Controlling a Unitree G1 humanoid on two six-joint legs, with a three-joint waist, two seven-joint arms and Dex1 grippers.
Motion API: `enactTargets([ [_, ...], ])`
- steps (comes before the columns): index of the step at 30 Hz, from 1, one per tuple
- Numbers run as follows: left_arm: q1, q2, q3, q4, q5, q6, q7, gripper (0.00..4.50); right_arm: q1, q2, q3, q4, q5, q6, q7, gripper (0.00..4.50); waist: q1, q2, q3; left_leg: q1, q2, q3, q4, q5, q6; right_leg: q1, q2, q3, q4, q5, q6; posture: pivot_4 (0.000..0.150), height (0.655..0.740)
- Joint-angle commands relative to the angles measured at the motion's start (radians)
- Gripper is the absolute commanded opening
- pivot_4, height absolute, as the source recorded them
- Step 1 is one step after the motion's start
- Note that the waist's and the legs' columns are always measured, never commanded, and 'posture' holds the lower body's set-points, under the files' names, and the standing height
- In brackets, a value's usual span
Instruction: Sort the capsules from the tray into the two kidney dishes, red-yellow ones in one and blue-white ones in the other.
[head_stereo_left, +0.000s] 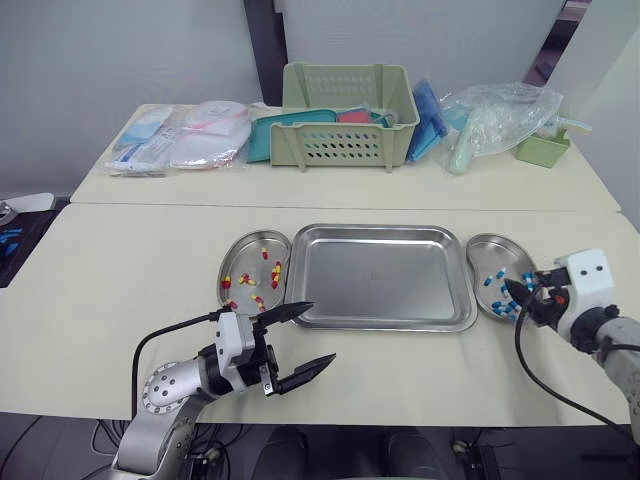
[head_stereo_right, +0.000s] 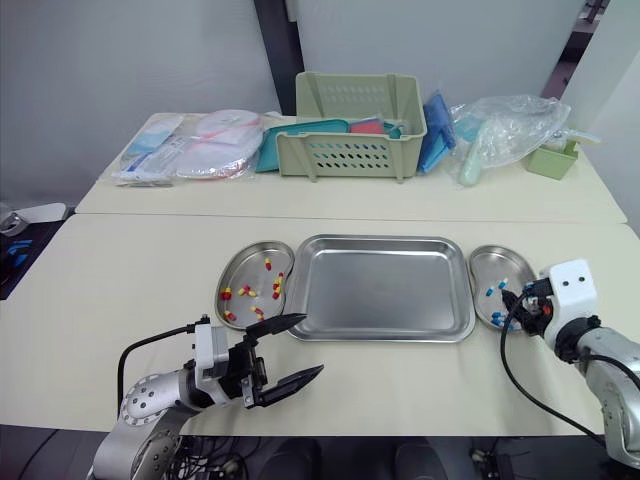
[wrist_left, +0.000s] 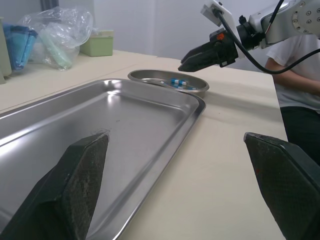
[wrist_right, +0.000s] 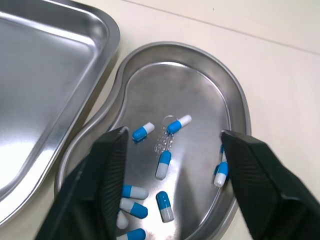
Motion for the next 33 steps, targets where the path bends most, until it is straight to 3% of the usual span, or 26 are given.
enactTargets([
  [1, 0.002, 0.0, 0.045, -0.042, -0.018, 0.011, 0.046, 4.5, 0.032, -0.068, -0.046, 0.005, -0.008, -0.115, 0.079, 3.93, 0.0, 0.0, 0.0, 0.0, 0.0, 0.0, 0.0, 0.0, 0.0, 0.0, 0.0, 0.0, 0.0, 0.0, 0.0, 0.15, 0.739],
  [5, 0.032, 0.028, 0.176, -0.115, -0.068, 0.134, 0.201, 4.5, 0.122, -0.15, -0.095, 0.075, -0.021, -0.359, 0.247, 3.93, 0.0, -0.001, 0.0, 0.0, 0.0, 0.0, 0.0, 0.0, 0.0, 0.0, 0.0, 0.0, 0.0, 0.0, 0.0, 0.15, 0.739],
  [8, 0.058, 0.082, 0.367, -0.076, -0.056, 0.2, 0.318, 4.5, 0.176, -0.234, -0.153, 0.178, -0.018, -0.52, 0.415, 3.93, -0.001, -0.001, 0.0, 0.002, 0.0, 0.0, 0.0, 0.0, 0.0, 0.002, 0.0, 0.0, 0.0, 0.0, 0.0, 0.15, 0.739],
  [14, 0.108, 0.282, 0.585, 0.139, 0.014, 0.191, 0.245, 4.5, 0.174, -0.427, -0.207, 0.492, -0.021, -0.695, 0.673, 3.93, -0.002, -0.002, 0.002, 0.004, 0.0, 0.001, 0.0, 0.0, 0.0, 0.004, 0.0, 0.0, -0.001, 0.0, 0.0, 0.15, 0.739],
  [15, 0.112, 0.311, 0.605, 0.179, 0.04, 0.168, 0.233, 4.5, 0.166, -0.46, -0.204, 0.549, -0.023, -0.713, 0.711, 4.28, -0.002, -0.002, 0.003, 0.004, 0.0, 0.001, 0.0, 0.0, 0.0, 0.004, 0.0, 0.0, -0.001, 0.0, 0.0, 0.15, 0.739],
  [16, 0.113, 0.338, 0.623, 0.213, 0.06, 0.169, 0.235, 4.5, 0.155, -0.491, -0.198, 0.605, -0.025, -0.731, 0.747, 4.48, -0.002, -0.002, 0.004, 0.004, 0.0, 0.001, 0.0, 0.0, 0.0, 0.004, 0.0, 0.0, -0.001, 0.0, 0.0, 0.15, 0.739],
  [24, 0.08, 0.46, 0.637, 0.316, 0.151, 0.24, 0.247, 4.5, 0.079, -0.605, -0.117, 0.816, -0.061, -0.859, 0.883, 4.48, -0.003, -0.001, 0.006, 0.004, 0.0, 0.001, -0.001, 0.0, 0.0, 0.004, 0.0, 0.0, -0.002, 0.0, 0.0, 0.15, 0.739],
  [33, -0.008, 0.505, 0.621, 0.35, 0.148, 0.336, 0.195, 4.5, 0.066, -0.615, -0.092, 0.75, -0.048, -0.806, 0.931, 4.48, -0.004, 0.001, 0.009, 0.003, 0.001, 0.001, 0.0, 0.0, 0.0, 0.003, 0.0, 0.0, -0.001, 0.0, 0.0, 0.15, 0.739],
])
